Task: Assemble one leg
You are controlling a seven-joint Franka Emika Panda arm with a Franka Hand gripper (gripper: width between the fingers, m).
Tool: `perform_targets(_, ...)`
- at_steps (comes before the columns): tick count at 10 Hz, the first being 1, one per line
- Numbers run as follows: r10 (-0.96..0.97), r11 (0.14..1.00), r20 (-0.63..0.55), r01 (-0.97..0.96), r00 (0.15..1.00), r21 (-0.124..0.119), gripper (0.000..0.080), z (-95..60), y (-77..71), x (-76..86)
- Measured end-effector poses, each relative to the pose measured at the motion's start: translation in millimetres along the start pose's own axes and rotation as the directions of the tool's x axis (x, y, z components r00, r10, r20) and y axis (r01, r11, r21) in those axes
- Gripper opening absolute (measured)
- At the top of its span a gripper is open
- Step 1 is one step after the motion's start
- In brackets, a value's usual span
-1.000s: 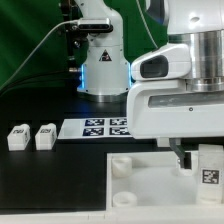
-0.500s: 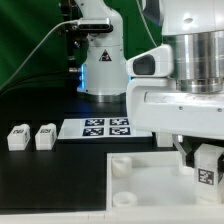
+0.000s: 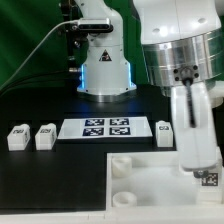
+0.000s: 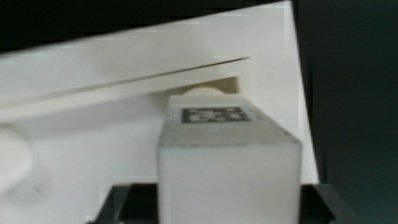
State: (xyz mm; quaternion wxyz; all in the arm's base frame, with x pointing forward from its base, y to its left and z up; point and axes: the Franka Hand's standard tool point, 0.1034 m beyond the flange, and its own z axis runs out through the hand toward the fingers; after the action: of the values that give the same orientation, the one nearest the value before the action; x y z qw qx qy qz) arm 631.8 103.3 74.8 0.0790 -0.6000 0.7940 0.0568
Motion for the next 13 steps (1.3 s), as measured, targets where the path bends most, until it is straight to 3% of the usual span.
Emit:
perform_targets(3,0.012,1.000,-0.001,-0.012,1.000,-0.008,0.0296,0.9,1.7,-0.8)
perform_targets(5,-0.244,0.970,-0.009,0.244,0.970,-0.006,0.0606,1.8,2.6,-6.0)
perform_targets(7,-0.578,0.816,-0.012,0.578,0.816,0.012,0.0643,2.3,1.5,-12.1)
perform_targets(8,-0.632,0.775,-0.014,0.632,0.775,0.010,0.0643,2.3,1.3,-11.4)
perform_targets(11,-0.862,0.506,-0.024,0.862,0.506,-0.006,0.0649,2.4,0.3,-8.6)
perform_targets(12,-0.959,0.284,-0.009,0.957,0.284,-0.056,0.0649,4.0,1.5,-9.4)
perform_targets(13,-0.997,0.068,0.018,0.994,0.069,-0.087,0.0649,7.1,-1.0,-12.7)
